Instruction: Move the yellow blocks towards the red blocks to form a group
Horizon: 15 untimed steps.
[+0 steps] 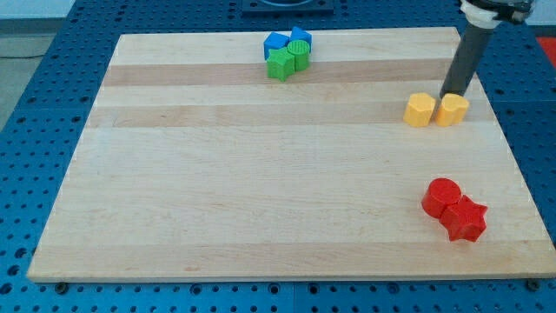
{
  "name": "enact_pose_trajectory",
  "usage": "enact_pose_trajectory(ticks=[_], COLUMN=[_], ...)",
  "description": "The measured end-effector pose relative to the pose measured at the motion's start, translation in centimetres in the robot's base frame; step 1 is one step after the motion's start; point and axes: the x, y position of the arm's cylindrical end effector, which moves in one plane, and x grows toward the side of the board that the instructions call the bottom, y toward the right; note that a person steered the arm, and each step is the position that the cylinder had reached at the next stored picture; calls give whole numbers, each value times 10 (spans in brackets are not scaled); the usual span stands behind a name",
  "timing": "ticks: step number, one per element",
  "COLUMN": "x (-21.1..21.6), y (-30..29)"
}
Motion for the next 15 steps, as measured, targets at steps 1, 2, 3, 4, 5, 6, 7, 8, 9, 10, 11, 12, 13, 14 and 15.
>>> enact_pose_trajectory(ticks=[1, 2, 3, 4, 5, 6, 7, 8, 9, 10, 11, 12, 13, 14, 15], x=[16, 29, 42, 46, 61, 80, 98, 115, 127, 139, 126, 84, 27, -21, -25], y=[0, 0, -3, -22, -27, -27, -27, -27, -27, -27, -27, -20, 1, 1, -40])
